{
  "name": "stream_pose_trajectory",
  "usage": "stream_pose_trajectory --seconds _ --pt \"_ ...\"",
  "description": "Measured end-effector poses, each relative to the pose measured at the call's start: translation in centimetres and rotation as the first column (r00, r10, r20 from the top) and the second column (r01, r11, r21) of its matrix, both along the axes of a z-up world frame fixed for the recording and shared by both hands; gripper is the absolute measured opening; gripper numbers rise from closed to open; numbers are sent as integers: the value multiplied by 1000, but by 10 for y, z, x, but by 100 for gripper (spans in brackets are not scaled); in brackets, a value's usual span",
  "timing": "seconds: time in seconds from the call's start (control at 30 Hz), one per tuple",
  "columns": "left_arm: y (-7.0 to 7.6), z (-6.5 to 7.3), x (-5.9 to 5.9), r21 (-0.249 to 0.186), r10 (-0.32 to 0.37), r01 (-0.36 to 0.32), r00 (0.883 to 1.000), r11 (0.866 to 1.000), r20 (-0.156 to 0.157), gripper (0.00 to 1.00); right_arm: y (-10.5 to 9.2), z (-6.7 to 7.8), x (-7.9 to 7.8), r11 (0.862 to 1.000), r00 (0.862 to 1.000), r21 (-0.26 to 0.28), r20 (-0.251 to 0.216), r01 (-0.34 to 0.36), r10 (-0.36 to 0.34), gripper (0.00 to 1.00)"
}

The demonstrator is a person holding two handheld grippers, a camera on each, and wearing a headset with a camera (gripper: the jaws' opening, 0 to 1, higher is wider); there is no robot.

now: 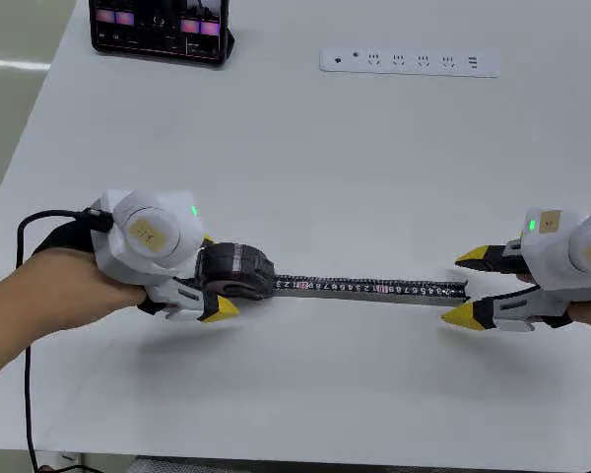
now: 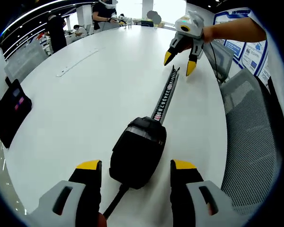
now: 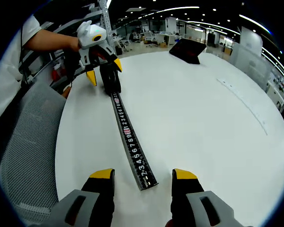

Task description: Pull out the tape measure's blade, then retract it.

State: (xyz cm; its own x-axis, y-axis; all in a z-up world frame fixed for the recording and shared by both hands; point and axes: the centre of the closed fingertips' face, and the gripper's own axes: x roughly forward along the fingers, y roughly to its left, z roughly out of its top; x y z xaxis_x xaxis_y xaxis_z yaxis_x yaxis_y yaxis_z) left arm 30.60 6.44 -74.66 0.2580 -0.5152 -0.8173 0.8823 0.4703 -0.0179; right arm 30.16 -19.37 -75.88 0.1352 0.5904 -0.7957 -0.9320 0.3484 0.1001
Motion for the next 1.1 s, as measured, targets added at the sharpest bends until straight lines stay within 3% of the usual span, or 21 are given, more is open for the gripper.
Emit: stream_pose_trajectory --seconds 0.17,0.37,0.5,0.8,1.1 --pt "8 11 3 -48 64 -62 997 997 44 57 4 5 -3 999 999 27 20 42 -43 49" --pt "9 20 -1 -109 110 -103 992 989 69 58 7 9 -4 995 996 51 31 83 -85 54" --pt "12 18 -2 -101 131 -121 987 987 91 57 8 9 -5 995 995 47 38 85 -87 54" --pt "10 26 -3 -125 172 -159 979 979 106 61 12 18 -5 991 991 79 66 111 -117 59" --pt "3 33 -12 -175 224 -201 968 964 118 71 23 35 -12 979 984 138 70 151 -161 70"
